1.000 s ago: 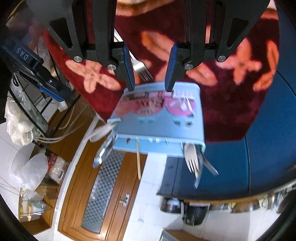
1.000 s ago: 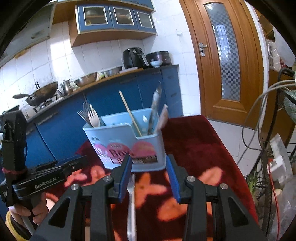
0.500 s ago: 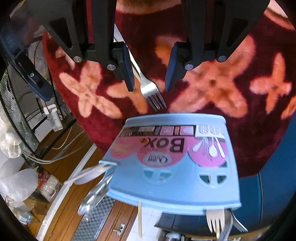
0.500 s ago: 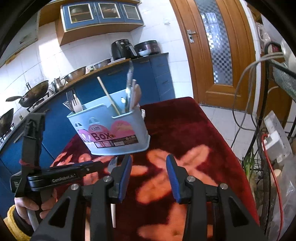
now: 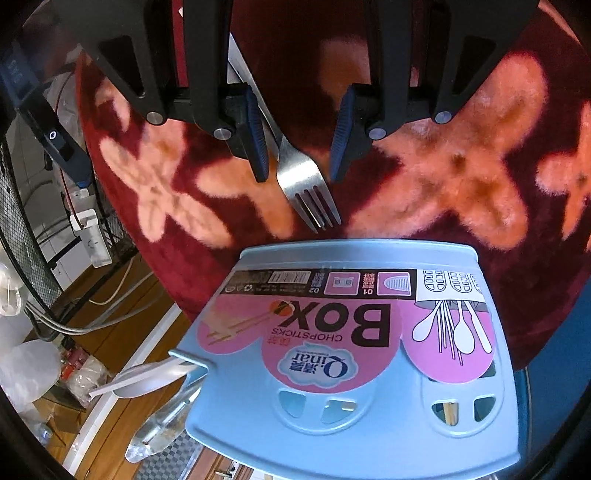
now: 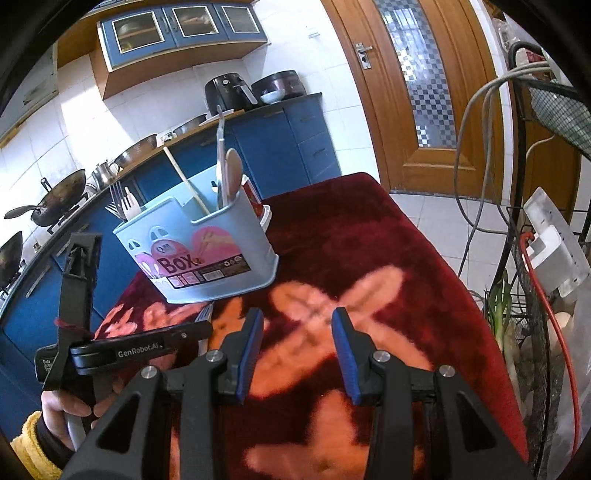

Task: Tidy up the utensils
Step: 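Grasp the silver fork with the left tool while the right tool grasps the white stick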

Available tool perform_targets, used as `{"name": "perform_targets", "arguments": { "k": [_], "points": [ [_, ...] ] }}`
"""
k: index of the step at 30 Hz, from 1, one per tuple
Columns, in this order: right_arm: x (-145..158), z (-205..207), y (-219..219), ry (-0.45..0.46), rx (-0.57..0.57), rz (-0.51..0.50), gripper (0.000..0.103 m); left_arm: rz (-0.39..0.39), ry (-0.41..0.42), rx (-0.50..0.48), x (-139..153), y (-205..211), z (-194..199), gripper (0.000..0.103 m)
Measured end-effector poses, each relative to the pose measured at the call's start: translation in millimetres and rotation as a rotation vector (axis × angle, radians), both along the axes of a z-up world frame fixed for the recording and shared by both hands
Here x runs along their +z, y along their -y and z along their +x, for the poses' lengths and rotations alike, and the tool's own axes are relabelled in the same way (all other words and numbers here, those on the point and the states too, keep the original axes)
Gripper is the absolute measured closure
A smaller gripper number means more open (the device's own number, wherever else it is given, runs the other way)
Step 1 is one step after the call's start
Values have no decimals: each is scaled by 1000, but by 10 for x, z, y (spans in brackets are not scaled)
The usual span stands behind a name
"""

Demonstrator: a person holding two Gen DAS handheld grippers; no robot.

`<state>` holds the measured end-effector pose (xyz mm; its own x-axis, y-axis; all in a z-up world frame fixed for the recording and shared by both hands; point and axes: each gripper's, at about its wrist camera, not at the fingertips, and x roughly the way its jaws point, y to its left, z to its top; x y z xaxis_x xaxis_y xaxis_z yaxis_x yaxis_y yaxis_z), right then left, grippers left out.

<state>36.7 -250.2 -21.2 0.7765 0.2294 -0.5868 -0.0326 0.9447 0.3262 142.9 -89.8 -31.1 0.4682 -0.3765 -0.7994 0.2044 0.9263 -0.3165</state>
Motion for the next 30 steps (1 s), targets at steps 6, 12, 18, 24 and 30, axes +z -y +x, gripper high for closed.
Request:
{"name": "perform_targets", "arguments": {
  "k": [6,12,18,24,30],
  "points": [
    [-33,9,14,-10,-4,6,61,-5,19,-2,27,-38,-21,78],
    [-15,-1,-19,-7,5,-4,61,11,41,5,171,-148,-111,78],
    [-9,-1,-64,-13,13,-7,61,126,-47,24,112,-228,-85,78],
    [8,-4,-112,-15,22,-17,61,43,-87,-25,66,-255,-29,78],
    [19,-2,-157,-17,28,-29,61,-139,-123,16,9,-487,74,80]
  ]
}}
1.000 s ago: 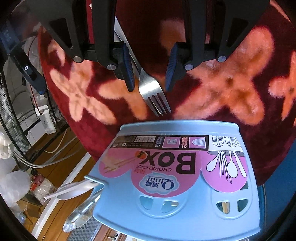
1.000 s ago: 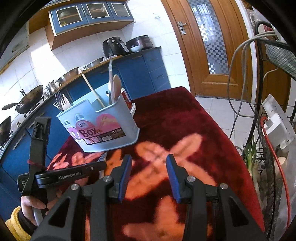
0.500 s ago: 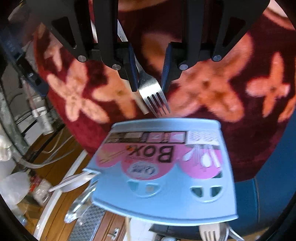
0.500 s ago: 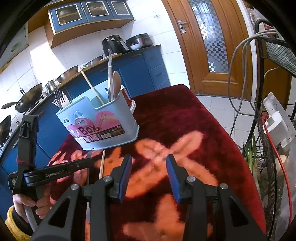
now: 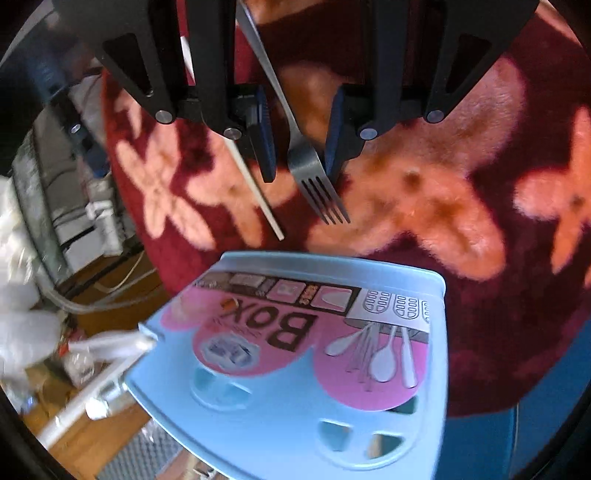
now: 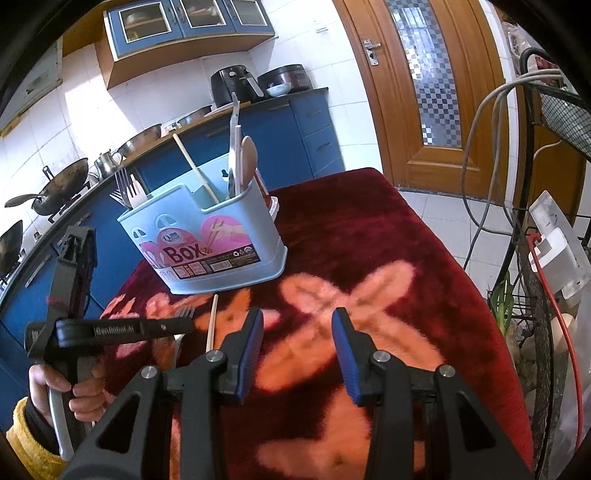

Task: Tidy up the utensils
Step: 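Grasp the silver fork with the left tool while the right tool grasps the white stick, then lift and carry the fork over the holder with the left tool while the right tool carries the stick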

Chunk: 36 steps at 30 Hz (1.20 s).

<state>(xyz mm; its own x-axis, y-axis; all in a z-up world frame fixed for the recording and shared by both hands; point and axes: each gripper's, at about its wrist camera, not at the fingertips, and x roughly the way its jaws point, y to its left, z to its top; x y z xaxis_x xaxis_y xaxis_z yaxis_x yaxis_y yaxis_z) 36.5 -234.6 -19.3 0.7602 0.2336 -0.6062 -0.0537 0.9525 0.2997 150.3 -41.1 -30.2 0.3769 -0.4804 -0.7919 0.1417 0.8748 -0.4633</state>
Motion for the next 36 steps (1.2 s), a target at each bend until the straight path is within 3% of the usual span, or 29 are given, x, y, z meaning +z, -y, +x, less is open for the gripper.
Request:
{"name": "perform_targets", "arguments": {
  "k": [1,4,13,23,28,36],
  "points": [
    [-6,3,-5,-2,1,0,61,-12,-2,6,-12,-22,14,91],
    [-15,21,-34,-10,6,-4,61,-53,-15,12,-56,-91,44,98],
    [1,95,-207,-44,53,-21,61,-15,107,4,220,-80,-139,101],
    [-41,246,-580,-131,166,3,61,117,315,48,760,-314,-434,103],
    [-92,365,-826,-181,225,-30,61,150,355,78,849,-494,-512,103],
    [-222,628,-1110,-266,259,-103,64,121,379,100,873,-691,-594,103]
  ]
}}
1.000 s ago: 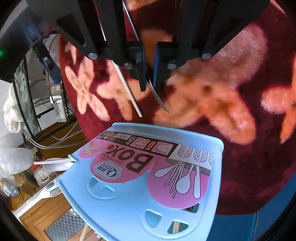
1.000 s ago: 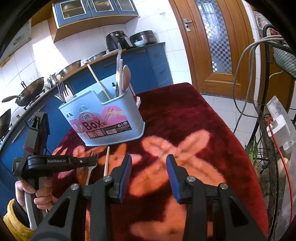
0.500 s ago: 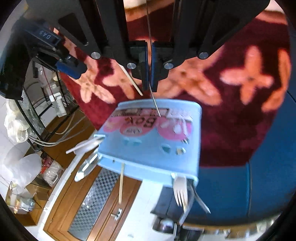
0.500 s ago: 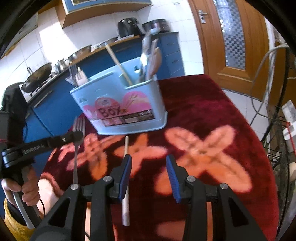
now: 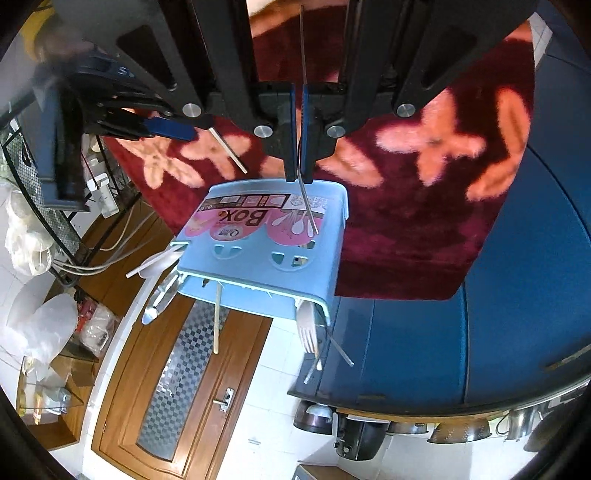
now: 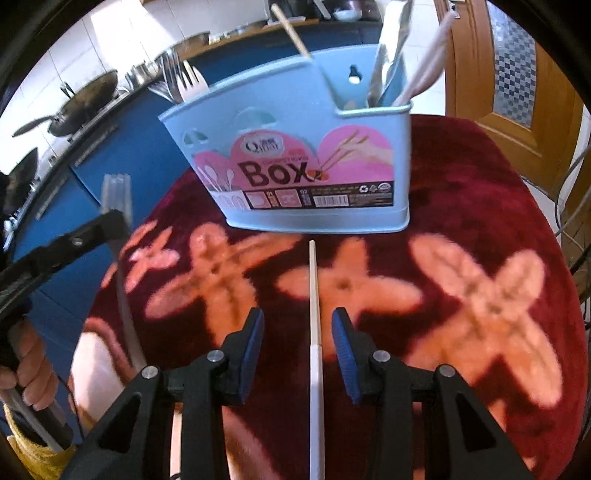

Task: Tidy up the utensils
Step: 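Lift and carry the fork over the holder with the left tool while the right tool carries the stick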

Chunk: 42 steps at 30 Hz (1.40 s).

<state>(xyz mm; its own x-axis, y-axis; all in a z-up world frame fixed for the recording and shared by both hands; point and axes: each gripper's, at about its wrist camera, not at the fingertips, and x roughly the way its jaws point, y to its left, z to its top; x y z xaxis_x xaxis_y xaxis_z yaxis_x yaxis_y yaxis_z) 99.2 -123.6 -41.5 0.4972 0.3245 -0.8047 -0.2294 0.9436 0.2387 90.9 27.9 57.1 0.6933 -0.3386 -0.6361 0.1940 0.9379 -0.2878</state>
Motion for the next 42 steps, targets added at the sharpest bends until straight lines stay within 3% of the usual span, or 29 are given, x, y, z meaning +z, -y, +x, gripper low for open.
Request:
{"name": "perform_targets", "arguments": {
  "k": [5,9,13,27,42],
  "points": [
    [-97,129,-115,-41,-1,-74,77,7,25,5,24,-34,-31,103],
    [-154,183,-158,-51,11,-123,95,4,37,2,36,-42,-50,103],
    [-111,169,-129,-47,19,-104,96,1,48,-2,53,-43,-53,103],
    [706,-213,149,313,-52,128,96,-17,163,-15,373,31,-78,103],
    [1238,216,330,555,-158,245,96,-11,357,-11,1121,229,402,103]
  ]
}}
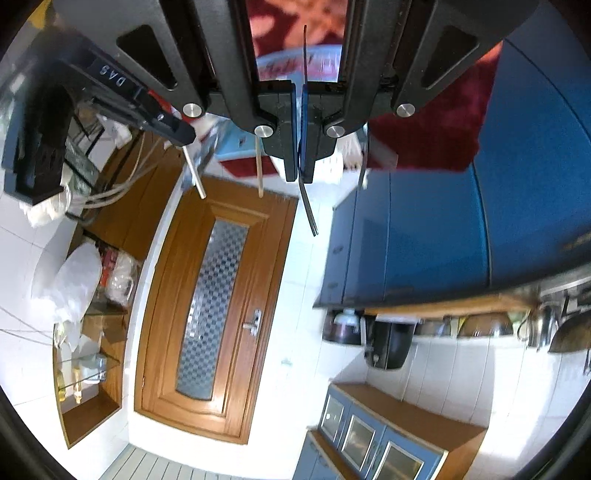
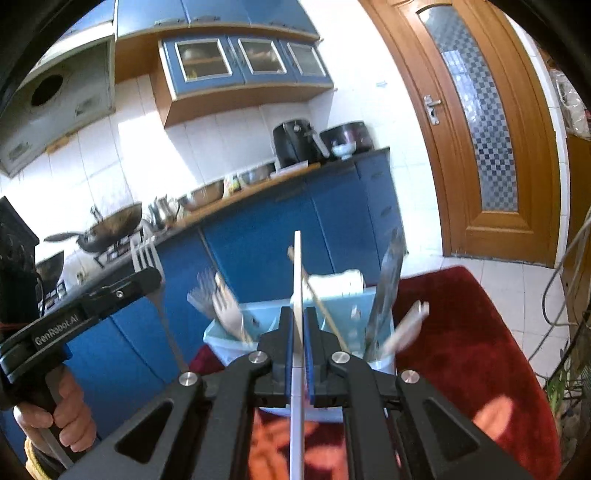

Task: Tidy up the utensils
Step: 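Lift and carry the fork over the holder with the left tool while the right tool carries the stick, then open the left tool to drop the fork into the holder while the right tool releases the stick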

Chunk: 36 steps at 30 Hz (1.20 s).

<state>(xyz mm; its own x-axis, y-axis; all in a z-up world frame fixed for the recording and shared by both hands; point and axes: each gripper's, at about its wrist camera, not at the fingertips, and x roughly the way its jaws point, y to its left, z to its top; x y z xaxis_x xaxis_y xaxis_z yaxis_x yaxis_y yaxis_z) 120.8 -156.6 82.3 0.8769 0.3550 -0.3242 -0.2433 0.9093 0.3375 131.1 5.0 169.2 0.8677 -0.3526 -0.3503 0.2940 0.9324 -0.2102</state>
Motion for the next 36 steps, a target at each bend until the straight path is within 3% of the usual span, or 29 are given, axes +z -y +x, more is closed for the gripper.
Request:
{"name": "perform_targets", "arguments": {
  "k": [7,14,26,33,36],
  "points": [
    [129,285,43,123,-75,0,96,-1,77,10,268,100,318,103],
    [36,583,-3,194,-128,-31,96,15,115,41,170,187,623,103],
    [-247,670,-163,243,-147,-166,96,-35,14,30,-313,133,912,103],
    [-269,619,-151,212,-129,-159,91,-19,-53,15,-491,147,925,103],
    [-245,581,-121,202,-123,-143,83,3,-55,10,-500,170,869,87]
  ]
}}
